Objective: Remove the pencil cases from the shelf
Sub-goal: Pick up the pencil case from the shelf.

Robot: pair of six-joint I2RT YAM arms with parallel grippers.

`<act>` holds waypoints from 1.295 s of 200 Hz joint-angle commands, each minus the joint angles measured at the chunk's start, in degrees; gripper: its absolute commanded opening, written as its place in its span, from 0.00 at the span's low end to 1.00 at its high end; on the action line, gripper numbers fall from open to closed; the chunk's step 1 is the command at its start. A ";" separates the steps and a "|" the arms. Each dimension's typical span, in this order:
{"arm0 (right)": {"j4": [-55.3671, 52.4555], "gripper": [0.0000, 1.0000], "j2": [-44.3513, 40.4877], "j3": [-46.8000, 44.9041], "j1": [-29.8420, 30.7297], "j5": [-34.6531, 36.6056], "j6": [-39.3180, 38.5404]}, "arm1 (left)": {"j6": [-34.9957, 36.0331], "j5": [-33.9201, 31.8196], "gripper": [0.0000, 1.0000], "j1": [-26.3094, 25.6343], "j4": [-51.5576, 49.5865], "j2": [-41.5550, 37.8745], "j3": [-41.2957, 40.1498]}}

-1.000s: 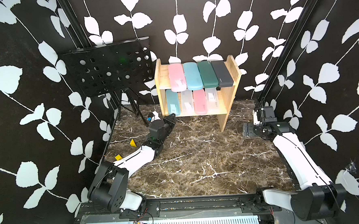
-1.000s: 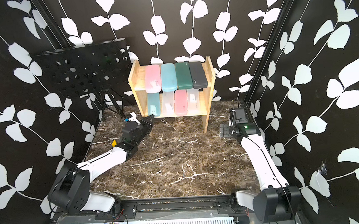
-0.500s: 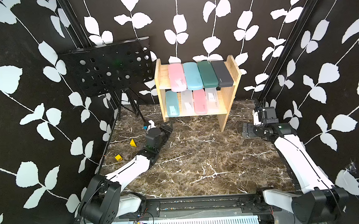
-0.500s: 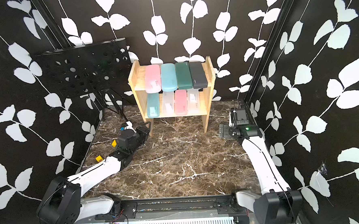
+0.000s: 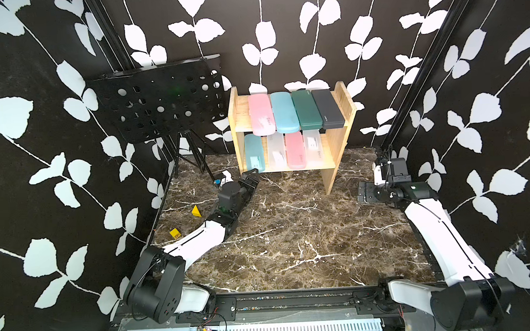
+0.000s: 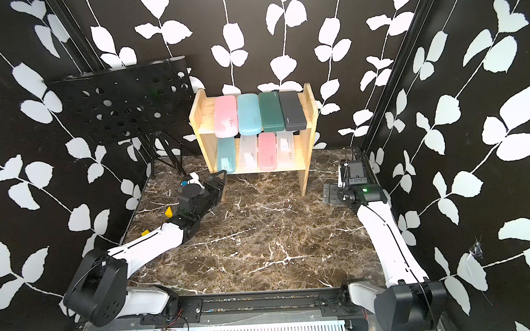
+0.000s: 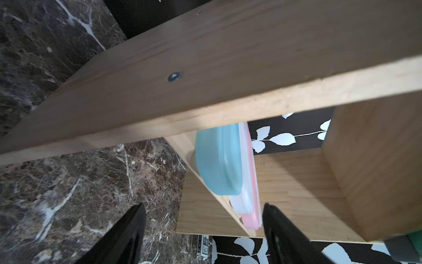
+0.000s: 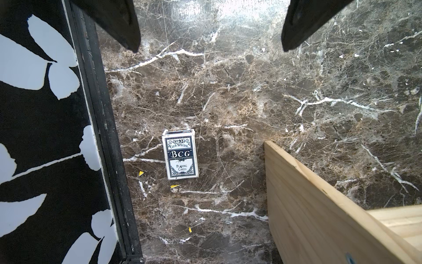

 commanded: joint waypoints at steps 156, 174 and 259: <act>-0.28 0.99 2.47 1.68 0.27 0.75 -1.53 | -2.17 -0.73 0.50 -0.03 3.42 5.55 5.62; -0.47 0.99 2.29 1.59 0.28 0.83 -1.62 | -2.19 -0.92 0.50 -0.03 3.48 5.46 5.42; -1.06 0.99 2.22 2.16 0.29 0.96 -2.05 | -2.28 -0.63 0.46 0.24 2.10 4.42 5.64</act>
